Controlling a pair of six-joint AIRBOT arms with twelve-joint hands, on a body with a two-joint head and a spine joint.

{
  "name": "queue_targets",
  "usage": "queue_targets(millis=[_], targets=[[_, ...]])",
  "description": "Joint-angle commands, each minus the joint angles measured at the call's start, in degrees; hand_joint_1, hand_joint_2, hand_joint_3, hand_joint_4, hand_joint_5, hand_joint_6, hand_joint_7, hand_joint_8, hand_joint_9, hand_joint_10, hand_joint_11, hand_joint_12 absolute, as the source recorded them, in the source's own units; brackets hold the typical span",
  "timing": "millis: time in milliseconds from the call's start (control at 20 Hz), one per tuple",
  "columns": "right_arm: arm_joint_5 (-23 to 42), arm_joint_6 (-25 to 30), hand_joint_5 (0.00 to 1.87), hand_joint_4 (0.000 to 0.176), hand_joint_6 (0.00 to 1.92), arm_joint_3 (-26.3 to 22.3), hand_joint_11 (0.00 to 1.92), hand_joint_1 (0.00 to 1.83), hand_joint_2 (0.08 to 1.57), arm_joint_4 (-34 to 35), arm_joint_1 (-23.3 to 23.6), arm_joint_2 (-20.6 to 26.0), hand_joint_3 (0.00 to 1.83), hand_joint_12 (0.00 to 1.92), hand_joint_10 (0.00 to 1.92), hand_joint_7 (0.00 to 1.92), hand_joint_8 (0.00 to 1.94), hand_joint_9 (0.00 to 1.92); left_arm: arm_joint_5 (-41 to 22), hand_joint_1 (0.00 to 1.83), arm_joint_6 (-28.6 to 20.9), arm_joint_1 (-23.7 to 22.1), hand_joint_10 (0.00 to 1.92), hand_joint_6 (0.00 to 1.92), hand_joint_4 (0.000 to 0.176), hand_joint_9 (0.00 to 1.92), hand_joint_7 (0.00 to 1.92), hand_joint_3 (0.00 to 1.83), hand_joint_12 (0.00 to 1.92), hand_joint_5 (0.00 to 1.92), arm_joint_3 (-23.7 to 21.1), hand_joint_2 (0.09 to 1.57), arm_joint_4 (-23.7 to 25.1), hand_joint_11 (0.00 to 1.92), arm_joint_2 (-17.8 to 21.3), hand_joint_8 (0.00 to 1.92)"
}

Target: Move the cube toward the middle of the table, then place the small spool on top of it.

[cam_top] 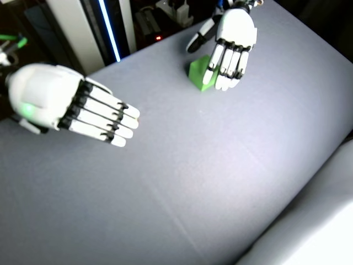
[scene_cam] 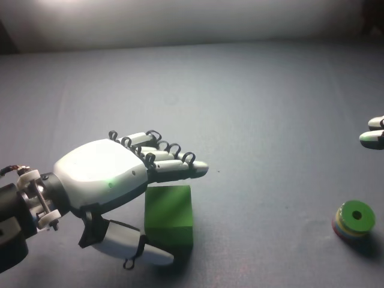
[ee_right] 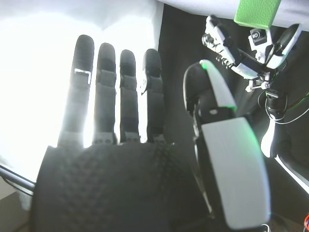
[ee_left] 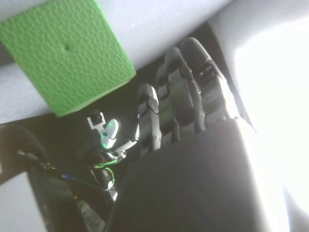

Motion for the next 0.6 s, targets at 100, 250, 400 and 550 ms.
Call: queue_targets(millis=[100, 250, 400, 550], targets=[[6.5, 0.1, 0.68, 0.0, 0.01, 0.2, 0.33, 0.62, 1.37, 0.9, 0.6, 0.1, 0.01, 0.65, 0.0, 0.55, 0.0, 0.56, -6.0, 0.85, 0.0, -0.7, 0.98, 0.03, 0.0, 0.74, 0.89, 0.0, 1.63, 0.74, 0.4, 0.97, -0.5, 0.6, -0.3, 0.12], [6.5, 0.1, 0.69, 0.0, 0.0, 0.2, 0.36, 0.65, 1.38, 1.0, 0.6, 0.0, 0.0, 0.65, 0.01, 0.57, 0.01, 0.58, -5.8, 1.21, 0.0, -0.7, 0.96, 0.52, 0.0, 0.93, 1.0, 0.04, 1.35, 0.97, 0.6, 1.07, -0.8, 0.84, -0.6, 0.99], [6.4, 0.1, 0.71, 0.0, 0.0, 0.2, 0.4, 0.66, 1.38, 1.0, 0.5, 0.0, 0.0, 0.6, 0.0, 0.61, 0.0, 0.61, -6.2, 1.27, -0.2, -0.9, 0.76, 0.78, 0.0, 1.07, 1.02, 0.0, 1.23, 0.96, 0.8, 1.11, -1.1, 0.85, -0.9, 1.14], [6.4, 0.1, 0.72, 0.0, 0.0, 0.2, 0.44, 0.77, 1.37, 1.1, 0.3, 0.0, 0.0, 0.54, 0.0, 0.63, 0.0, 0.63, -7.7, 1.26, -0.9, -1.7, 1.28, 0.73, 0.0, 0.98, 0.94, 0.0, 1.71, 0.97, 1.2, 1.14, -1.1, 0.9, -0.5, 1.32]])
